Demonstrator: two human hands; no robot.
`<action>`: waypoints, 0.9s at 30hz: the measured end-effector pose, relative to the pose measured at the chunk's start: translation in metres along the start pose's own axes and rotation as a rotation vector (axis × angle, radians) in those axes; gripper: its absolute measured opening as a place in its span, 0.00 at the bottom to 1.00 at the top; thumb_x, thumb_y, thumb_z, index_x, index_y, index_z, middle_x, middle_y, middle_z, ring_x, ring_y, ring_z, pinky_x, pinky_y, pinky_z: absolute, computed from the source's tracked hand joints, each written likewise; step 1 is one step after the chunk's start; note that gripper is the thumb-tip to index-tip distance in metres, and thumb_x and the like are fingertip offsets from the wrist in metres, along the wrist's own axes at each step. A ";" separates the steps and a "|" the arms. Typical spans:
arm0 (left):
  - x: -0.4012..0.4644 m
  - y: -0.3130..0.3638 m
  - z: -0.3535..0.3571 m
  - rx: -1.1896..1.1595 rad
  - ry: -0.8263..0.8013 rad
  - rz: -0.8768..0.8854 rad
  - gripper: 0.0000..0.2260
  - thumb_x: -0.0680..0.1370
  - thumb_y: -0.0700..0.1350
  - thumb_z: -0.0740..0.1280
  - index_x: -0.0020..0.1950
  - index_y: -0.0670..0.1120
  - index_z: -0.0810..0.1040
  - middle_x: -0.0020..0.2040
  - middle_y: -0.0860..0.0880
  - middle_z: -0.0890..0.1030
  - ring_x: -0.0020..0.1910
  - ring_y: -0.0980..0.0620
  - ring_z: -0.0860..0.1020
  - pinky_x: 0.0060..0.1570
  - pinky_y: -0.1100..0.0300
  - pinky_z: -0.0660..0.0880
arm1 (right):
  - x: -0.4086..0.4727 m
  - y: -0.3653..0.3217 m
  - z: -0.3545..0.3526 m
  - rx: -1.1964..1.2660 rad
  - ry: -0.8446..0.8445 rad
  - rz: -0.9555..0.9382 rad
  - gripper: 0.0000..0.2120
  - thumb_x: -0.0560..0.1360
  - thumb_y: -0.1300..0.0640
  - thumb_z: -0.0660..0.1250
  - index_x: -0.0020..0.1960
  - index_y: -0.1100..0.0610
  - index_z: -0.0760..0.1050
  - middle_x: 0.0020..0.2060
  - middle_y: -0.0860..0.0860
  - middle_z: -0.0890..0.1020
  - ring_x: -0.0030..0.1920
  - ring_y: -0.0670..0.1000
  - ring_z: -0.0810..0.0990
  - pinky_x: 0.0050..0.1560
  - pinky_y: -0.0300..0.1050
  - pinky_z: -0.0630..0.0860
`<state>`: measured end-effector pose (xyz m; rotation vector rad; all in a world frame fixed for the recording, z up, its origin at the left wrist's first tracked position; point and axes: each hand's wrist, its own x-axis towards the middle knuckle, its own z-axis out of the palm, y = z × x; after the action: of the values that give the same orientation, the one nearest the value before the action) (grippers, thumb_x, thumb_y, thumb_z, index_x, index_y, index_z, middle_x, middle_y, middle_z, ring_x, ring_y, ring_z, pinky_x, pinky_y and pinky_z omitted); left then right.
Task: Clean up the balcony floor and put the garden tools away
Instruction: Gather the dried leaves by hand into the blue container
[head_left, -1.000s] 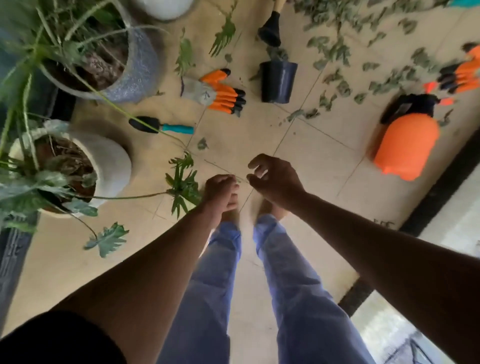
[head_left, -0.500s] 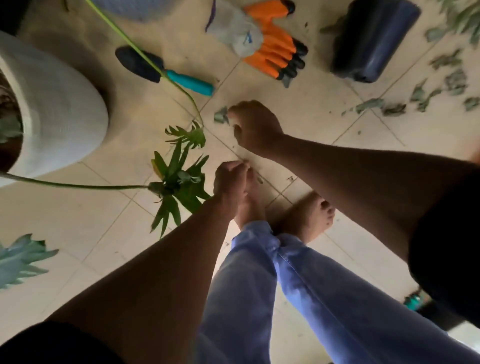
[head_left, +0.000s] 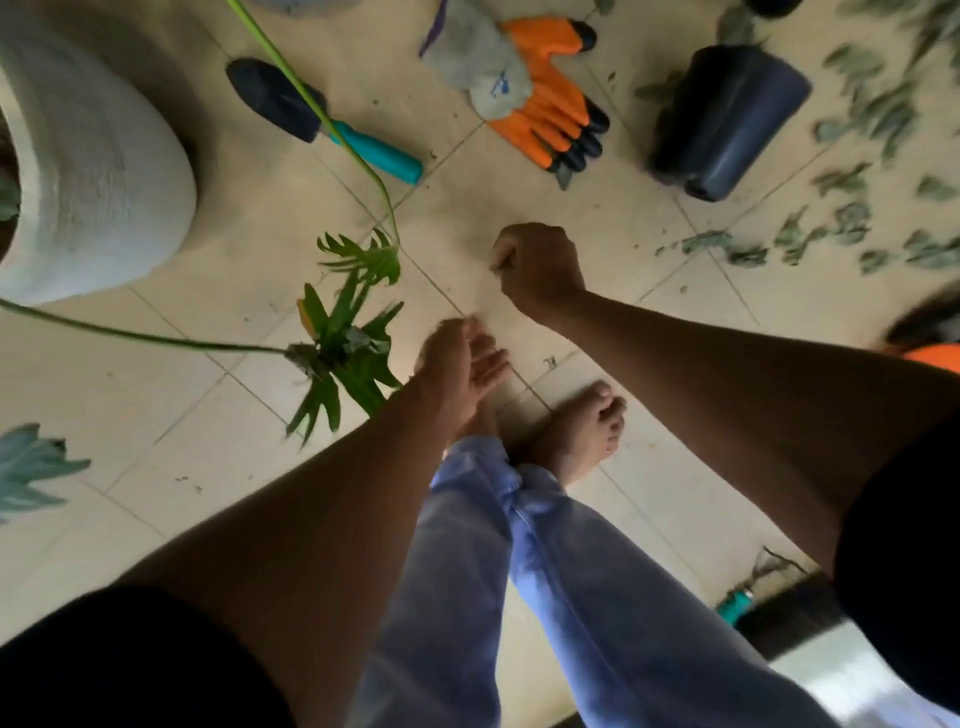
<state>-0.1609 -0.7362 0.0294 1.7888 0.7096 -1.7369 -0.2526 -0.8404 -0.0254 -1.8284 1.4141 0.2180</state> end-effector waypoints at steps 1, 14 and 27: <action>-0.012 0.000 0.006 -0.068 0.015 -0.005 0.12 0.86 0.48 0.57 0.57 0.43 0.78 0.46 0.43 0.80 0.44 0.46 0.81 0.48 0.51 0.80 | -0.017 -0.003 -0.015 0.102 -0.003 0.041 0.10 0.70 0.66 0.69 0.44 0.53 0.85 0.42 0.46 0.85 0.45 0.48 0.83 0.47 0.41 0.78; -0.061 0.016 0.085 -0.260 -0.013 0.055 0.18 0.85 0.47 0.57 0.38 0.45 0.75 0.31 0.50 0.77 0.32 0.52 0.77 0.30 0.62 0.77 | -0.085 0.000 -0.113 0.282 0.141 0.140 0.09 0.74 0.59 0.65 0.46 0.48 0.81 0.45 0.41 0.85 0.47 0.43 0.83 0.50 0.45 0.81; 0.027 0.008 0.063 -0.334 0.141 0.132 0.16 0.83 0.43 0.58 0.39 0.42 0.79 0.28 0.49 0.74 0.28 0.50 0.72 0.34 0.59 0.72 | 0.102 0.053 -0.081 -0.442 0.105 0.039 0.32 0.78 0.41 0.65 0.75 0.54 0.59 0.73 0.65 0.63 0.65 0.71 0.72 0.62 0.62 0.75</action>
<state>-0.1993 -0.7863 0.0014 1.6934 0.8626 -1.3276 -0.2884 -0.9731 -0.0545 -2.1938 1.5665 0.4933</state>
